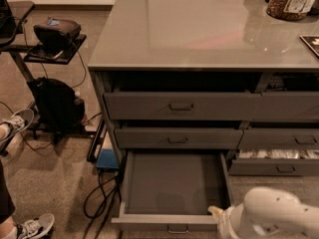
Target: Close bottom drawer
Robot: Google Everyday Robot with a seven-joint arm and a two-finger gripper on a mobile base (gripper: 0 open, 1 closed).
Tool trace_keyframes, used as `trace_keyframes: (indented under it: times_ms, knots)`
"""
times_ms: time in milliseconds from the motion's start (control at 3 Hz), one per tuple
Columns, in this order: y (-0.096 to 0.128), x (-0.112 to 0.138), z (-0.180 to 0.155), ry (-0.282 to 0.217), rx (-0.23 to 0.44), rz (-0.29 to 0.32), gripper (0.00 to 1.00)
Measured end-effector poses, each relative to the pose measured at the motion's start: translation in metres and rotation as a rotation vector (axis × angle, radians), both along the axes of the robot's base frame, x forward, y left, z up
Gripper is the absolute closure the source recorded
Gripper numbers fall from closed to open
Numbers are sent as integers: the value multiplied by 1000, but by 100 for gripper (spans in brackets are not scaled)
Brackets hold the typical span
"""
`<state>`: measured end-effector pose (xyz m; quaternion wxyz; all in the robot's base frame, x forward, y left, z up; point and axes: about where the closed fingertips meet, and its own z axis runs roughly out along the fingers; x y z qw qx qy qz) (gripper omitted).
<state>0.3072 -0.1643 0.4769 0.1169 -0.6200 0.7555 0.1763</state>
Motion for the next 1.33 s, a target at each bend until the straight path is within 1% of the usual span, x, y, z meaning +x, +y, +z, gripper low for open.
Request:
trace_keyframes:
  times_ms: [333,667,1000,1333]
  knots:
    - [0,-17,-75,0,38,-35,0]
    - [17,-22,-102,11,85,-63,0]
    - [17,-22,-102,11,85,-64,0]
    - [2,-15,-126,-13,130,-94,0]
